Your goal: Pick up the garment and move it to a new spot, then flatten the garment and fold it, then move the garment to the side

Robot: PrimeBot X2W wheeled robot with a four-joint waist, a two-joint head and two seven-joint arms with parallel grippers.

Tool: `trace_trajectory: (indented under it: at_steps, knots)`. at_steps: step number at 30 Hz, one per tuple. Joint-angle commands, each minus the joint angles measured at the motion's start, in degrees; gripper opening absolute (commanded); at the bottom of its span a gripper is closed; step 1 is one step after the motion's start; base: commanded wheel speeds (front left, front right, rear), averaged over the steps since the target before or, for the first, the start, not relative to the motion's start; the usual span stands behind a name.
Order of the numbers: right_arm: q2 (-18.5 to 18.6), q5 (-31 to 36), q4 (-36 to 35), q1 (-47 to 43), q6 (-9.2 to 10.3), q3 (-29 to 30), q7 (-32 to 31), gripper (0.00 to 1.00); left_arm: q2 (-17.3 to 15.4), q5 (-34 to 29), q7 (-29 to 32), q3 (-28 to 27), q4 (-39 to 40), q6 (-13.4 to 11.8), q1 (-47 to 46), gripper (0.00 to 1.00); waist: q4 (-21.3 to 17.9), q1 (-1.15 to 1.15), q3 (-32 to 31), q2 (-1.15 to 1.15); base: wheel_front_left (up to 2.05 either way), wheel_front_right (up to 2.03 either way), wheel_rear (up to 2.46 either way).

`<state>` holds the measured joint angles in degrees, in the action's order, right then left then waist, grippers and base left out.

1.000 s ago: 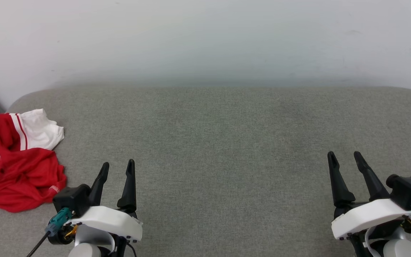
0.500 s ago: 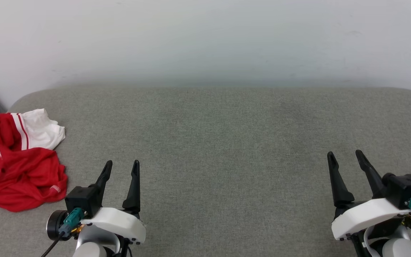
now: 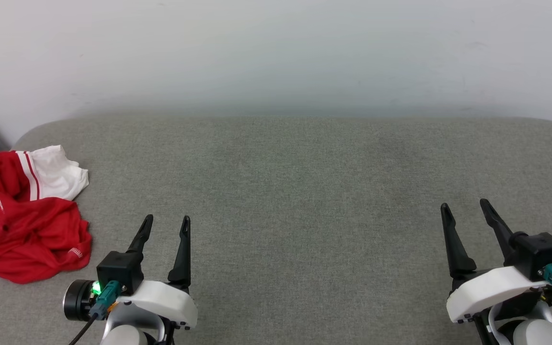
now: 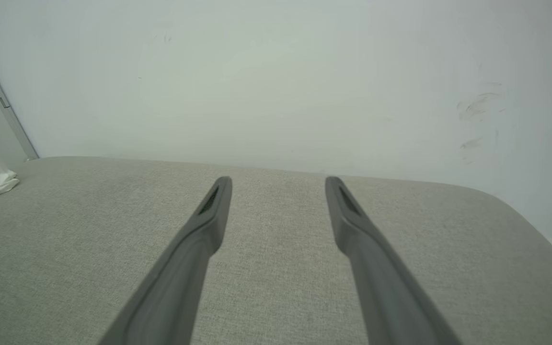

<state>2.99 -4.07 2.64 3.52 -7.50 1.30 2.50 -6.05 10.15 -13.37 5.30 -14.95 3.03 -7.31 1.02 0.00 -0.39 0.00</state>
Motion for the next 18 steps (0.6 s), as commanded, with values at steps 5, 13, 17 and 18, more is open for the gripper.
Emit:
trace_trajectory:
  at_steps: [5,13,17,18]
  knots:
    - [-0.18,1.85,-0.32,0.42,0.02,0.46,0.61,1.0,0.39,-1.82,-0.94,-0.53,-0.59,-0.2,-0.56,1.0,0.11,0.0,0.03,0.0,0.0,0.0,0.0]
    - [-0.19,3.72,0.2,0.99,0.02,0.79,1.23,1.0,0.66,-4.1,-1.73,-0.63,-1.73,0.25,-0.98,1.0,0.31,0.0,0.08,0.0,0.0,0.0,0.0]
    - [-0.2,3.48,0.55,0.97,0.02,0.88,1.53,1.0,0.84,-4.15,-1.91,-0.83,-2.24,0.28,-1.11,1.0,0.35,0.0,0.11,0.0,0.0,0.0,0.0]
    - [-0.2,3.24,0.62,1.03,0.02,0.92,1.43,1.0,0.89,-4.01,-1.89,-0.84,-2.34,0.31,-1.12,1.0,0.37,0.0,0.12,0.0,0.0,0.0,0.0]
